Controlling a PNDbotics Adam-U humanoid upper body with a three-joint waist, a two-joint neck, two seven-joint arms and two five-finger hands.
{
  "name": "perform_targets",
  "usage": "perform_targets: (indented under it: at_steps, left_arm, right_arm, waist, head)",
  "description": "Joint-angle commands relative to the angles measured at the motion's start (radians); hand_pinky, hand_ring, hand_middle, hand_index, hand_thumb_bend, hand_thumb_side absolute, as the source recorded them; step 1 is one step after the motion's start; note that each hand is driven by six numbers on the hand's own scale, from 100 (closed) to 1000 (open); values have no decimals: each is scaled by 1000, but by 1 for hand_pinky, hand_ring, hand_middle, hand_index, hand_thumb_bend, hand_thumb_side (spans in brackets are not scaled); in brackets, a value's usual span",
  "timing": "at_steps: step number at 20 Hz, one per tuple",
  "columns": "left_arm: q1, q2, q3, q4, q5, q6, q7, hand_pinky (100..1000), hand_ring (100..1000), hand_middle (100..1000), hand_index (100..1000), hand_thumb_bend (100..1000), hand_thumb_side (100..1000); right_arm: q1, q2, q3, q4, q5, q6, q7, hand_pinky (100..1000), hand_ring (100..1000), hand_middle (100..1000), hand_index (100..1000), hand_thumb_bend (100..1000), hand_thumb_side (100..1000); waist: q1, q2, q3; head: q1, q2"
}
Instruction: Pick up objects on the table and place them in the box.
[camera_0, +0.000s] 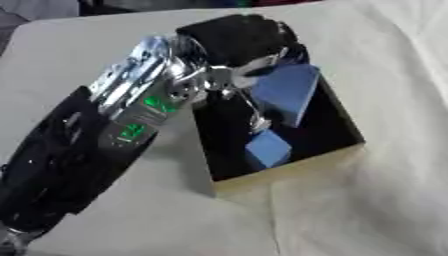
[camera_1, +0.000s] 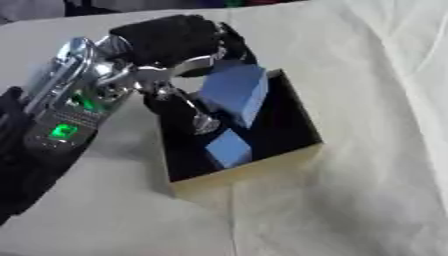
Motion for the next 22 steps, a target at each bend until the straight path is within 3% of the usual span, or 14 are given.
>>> perform_targets:
  at_steps: [1, 8, 10, 14, 16, 20, 22]
  left_arm:
    - [-7, -5, -14, 34, -29, -25, 22, 575, 519, 479, 664, 100, 176]
    - [4, -20, -40, 98, -43, -87, 52, 675, 612, 591, 774, 116, 214]
    - [6, -22, -43, 107, -48, -103, 46, 705, 661, 665, 836, 230, 259]
    - [10, -21, -38, 109, -79, -130, 26, 783, 794, 810, 942, 510, 459]
    - [11, -18, -31, 104, -104, -139, 12, 824, 847, 857, 973, 592, 504]
    - [16, -17, -7, 85, -142, -146, -9, 848, 885, 888, 991, 625, 564]
    - [21, -17, 12, 61, -143, -143, -8, 851, 882, 887, 990, 591, 591]
  right_arm:
    - [-11, -17, -11, -15, 5, -2, -4, 862, 747, 685, 942, 100, 1000]
    - [-8, -14, -12, -15, 4, -4, -5, 862, 746, 684, 941, 100, 1000]
    - [-6, -13, -13, -15, 3, -3, -5, 862, 746, 684, 941, 100, 1000]
    - [-4, -13, -14, -15, 4, -3, -6, 862, 746, 684, 940, 100, 1000]
    - [-2, -13, -15, -15, 4, -2, -6, 862, 746, 684, 940, 100, 1000]
    - [-2, -14, -15, -15, 4, -3, -8, 862, 746, 684, 941, 100, 1000]
    - [-2, -15, -16, -15, 4, -4, -8, 862, 746, 684, 941, 100, 1000]
  waist:
    - [-6, -19, -2]
    - [-7, -17, -4]
    - [-7, -17, -5]
    - [-8, -18, -4]
    - [-8, -18, -4]
    - [-8, -19, -2]
    - [-9, -18, -1]
  head:
    - [0, -1]
    - [3, -1]
    - [4, 0]
    - [4, 0]
    - [4, -1]
    - [4, -1]
    - [5, -1]
